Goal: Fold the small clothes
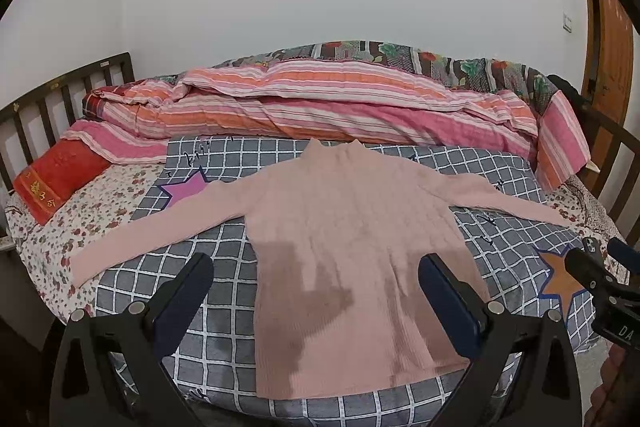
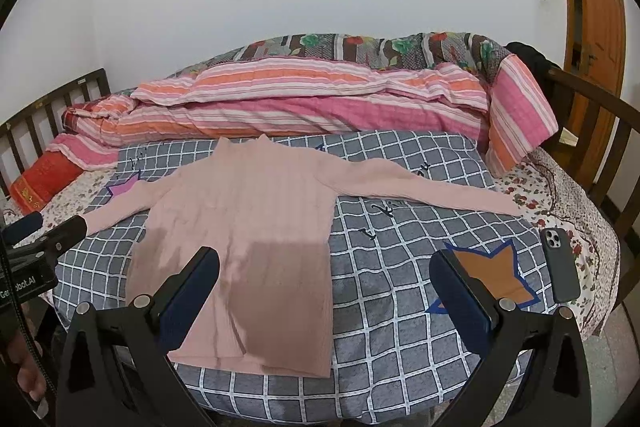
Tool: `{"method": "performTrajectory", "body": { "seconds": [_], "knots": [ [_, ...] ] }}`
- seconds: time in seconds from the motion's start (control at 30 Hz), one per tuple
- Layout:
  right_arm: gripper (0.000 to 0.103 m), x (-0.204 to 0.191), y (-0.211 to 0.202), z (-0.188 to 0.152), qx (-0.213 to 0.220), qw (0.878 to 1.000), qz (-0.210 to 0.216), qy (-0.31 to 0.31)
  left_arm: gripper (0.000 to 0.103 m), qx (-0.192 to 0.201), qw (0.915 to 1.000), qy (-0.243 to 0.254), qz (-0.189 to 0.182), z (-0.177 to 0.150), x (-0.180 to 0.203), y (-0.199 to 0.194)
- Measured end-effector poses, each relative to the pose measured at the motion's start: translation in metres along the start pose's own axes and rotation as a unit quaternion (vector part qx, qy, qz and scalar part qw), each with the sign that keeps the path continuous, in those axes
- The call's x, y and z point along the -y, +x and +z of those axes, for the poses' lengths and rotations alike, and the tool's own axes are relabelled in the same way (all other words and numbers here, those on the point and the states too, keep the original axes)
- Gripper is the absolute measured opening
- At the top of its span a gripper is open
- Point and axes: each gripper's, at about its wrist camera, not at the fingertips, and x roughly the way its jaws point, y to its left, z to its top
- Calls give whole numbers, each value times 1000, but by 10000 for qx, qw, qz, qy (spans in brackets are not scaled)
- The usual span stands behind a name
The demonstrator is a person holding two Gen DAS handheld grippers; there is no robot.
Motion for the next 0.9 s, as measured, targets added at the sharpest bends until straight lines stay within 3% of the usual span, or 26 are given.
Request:
{"method": "performTrajectory", "body": {
  "seconds": [0.9],
  "knots": [
    [103,1,3,1,-2,10000,33,8,103,19,10000,-43,39,4,-4,2]
  ]
}}
